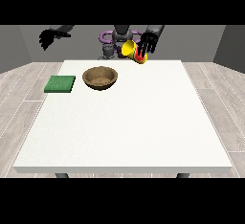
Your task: Pick the cup and pour the ball into the bowl, then pick the bowl and place it on the pad
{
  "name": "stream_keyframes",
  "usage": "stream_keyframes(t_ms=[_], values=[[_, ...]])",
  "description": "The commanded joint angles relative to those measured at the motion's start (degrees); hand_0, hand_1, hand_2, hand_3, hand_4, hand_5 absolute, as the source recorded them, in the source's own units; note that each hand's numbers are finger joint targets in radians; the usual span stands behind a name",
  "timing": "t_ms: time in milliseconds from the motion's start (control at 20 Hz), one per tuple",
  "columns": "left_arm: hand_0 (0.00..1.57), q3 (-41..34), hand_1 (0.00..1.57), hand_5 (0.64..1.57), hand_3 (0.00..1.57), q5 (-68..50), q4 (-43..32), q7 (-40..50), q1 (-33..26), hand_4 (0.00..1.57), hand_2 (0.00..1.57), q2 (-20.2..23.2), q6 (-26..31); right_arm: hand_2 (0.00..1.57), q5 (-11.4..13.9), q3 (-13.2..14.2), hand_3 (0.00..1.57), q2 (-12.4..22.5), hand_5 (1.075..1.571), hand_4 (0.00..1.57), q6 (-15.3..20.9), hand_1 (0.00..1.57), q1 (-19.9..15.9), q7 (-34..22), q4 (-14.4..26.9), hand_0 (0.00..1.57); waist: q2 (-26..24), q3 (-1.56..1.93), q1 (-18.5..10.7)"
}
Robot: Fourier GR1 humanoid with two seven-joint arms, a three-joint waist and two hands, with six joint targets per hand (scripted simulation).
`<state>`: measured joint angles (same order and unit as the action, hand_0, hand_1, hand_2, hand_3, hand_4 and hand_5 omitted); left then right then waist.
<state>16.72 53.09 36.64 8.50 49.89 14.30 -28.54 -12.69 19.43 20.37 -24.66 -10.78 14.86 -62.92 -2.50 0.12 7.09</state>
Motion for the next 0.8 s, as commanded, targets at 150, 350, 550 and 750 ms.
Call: stream_keyframes(t_ms=[150,350,550,750], values=[[1.5,13.14,1.5,1.4,1.57,17.71,-2.76,11.56,6.18,1.38,1.57,-6.19,5.05,0.0,-0.16,0.28,0.0,1.67,1.571,0.0,-2.41,0.0,-1.03,0.71,3.32,0.0,-0.5,0.05,0.98],[1.5,19.52,1.5,1.056,1.57,23.96,-3.63,13.08,6.76,1.57,1.57,-10.7,11.71,0.0,-0.08,0.63,0.0,1.12,1.571,0.0,-2.18,0.0,-0.84,2.14,4.66,0.0,-1.63,0.0,0.61],[1.53,25.66,1.53,1.164,1.57,31.25,-5.49,11.38,13.24,1.56,1.57,-9.62,19.99,0.0,0.74,0.34,0.0,0.7,1.57,0.0,-1.44,0.0,-2.04,2.87,6.52,0.0,-1.32,0.07,-0.4],[1.48,30.73,1.48,1.234,1.57,38.34,-8.2,13.52,10.98,1.47,1.57,-9.18,20.65,0.0,0.1,0.58,0.0,0.76,1.571,0.0,-1.58,0.0,-2.68,3.17,5.23,0.0,-0.08,-0.07,0.59]])
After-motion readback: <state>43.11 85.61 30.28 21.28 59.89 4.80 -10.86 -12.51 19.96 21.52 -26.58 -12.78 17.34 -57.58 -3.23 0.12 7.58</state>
